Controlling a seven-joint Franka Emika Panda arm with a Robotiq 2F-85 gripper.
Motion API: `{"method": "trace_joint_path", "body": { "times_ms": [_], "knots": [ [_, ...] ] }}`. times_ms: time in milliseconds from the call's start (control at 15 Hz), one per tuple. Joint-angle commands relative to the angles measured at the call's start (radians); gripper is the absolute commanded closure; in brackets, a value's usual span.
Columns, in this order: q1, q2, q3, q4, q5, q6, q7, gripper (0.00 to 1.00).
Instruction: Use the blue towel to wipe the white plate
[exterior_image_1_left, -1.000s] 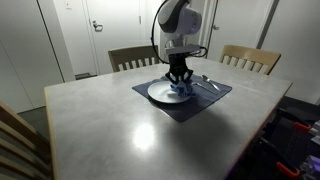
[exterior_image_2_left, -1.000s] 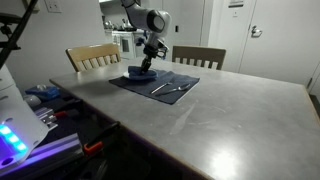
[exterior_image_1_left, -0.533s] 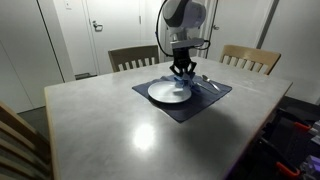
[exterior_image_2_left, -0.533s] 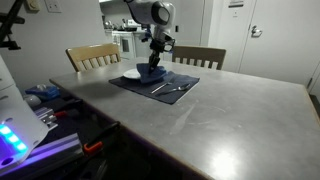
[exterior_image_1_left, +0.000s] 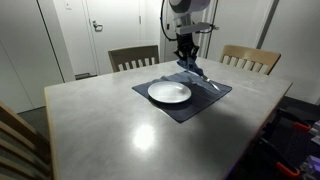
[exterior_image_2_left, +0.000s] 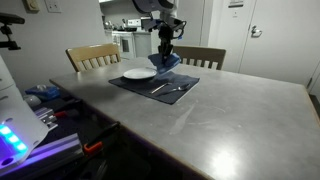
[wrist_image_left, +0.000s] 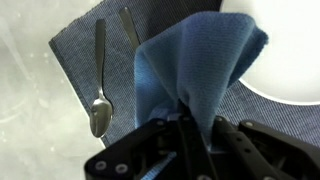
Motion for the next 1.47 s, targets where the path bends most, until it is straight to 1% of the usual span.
{"method": "trace_joint_path", "body": {
  "times_ms": [0, 200, 333, 1000, 1400],
  "knots": [
    [-0.014, 0.027, 0.02, 0.06, -0.042, 0.057, -0.065, 0.97],
    [-0.019, 0.065, 0.035, 0.108, -0.039, 0.116, -0.116, 0.97],
    [-0.015, 0.106, 0.037, 0.157, -0.042, 0.117, -0.131, 0.97],
    [-0.02, 0.337, 0.049, 0.415, -0.031, 0.022, -0.21, 0.97],
    [-0.026, 0.422, 0.063, 0.489, -0.024, -0.044, -0.255, 0.97]
  ]
}}
